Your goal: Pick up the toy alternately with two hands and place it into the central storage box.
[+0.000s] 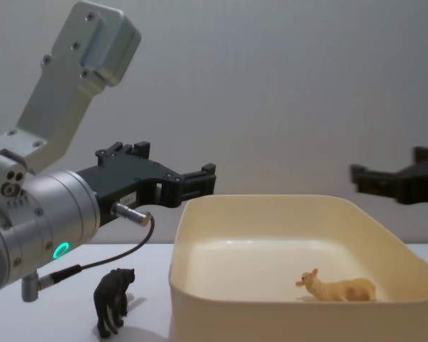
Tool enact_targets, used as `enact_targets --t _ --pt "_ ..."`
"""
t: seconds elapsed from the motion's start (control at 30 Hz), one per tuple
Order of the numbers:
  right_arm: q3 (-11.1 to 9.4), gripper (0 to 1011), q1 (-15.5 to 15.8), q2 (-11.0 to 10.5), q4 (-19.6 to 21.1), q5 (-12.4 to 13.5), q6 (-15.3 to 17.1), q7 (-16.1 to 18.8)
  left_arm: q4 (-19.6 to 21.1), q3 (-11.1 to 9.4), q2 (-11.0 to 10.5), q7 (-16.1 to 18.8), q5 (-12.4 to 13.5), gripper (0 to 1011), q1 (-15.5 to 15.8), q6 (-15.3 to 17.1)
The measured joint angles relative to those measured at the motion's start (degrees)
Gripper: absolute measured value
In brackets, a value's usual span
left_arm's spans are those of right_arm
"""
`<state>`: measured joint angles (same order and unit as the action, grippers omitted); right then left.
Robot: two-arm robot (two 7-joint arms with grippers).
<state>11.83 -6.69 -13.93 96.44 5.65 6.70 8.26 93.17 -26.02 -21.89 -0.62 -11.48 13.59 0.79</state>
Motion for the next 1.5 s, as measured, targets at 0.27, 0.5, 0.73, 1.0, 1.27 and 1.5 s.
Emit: enact_targets --t 0.27,0.5,0.73,1.0,1.27,1.5 --pt "-3.27 1001 3.59 -3.70 3.42 3.29 -0.06 -2.88 0.00 0.00 0.00 0.00 0.00 1002 0.00 0.00" --pt "-6.46 1001 7.50 -7.01 6.28 6.11 0.47 -5.48 0.00 0.00 0.00 0.00 0.00 1002 0.00 0.00" --pt "-8.53 1001 10.56 -8.95 7.61 7.88 1.63 -7.32 0.00 0.00 0.00 0.00 0.00 1002 0.00 0.00" --pt "-9.73 1001 12.82 -10.10 7.13 8.29 2.43 -8.18 0.00 0.00 0.00 0.00 0.00 1002 0.00 0.00" --pt "-9.89 1001 12.92 -10.20 4.52 7.33 2.80 -8.18 0.00 0.00 0.00 0.00 0.00 1002 0.00 0.00" --pt "-9.66 1001 11.40 -9.68 0.84 6.02 2.81 -8.14 0.00 0.00 0.00 0.00 0.00 1002 0.00 0.00"
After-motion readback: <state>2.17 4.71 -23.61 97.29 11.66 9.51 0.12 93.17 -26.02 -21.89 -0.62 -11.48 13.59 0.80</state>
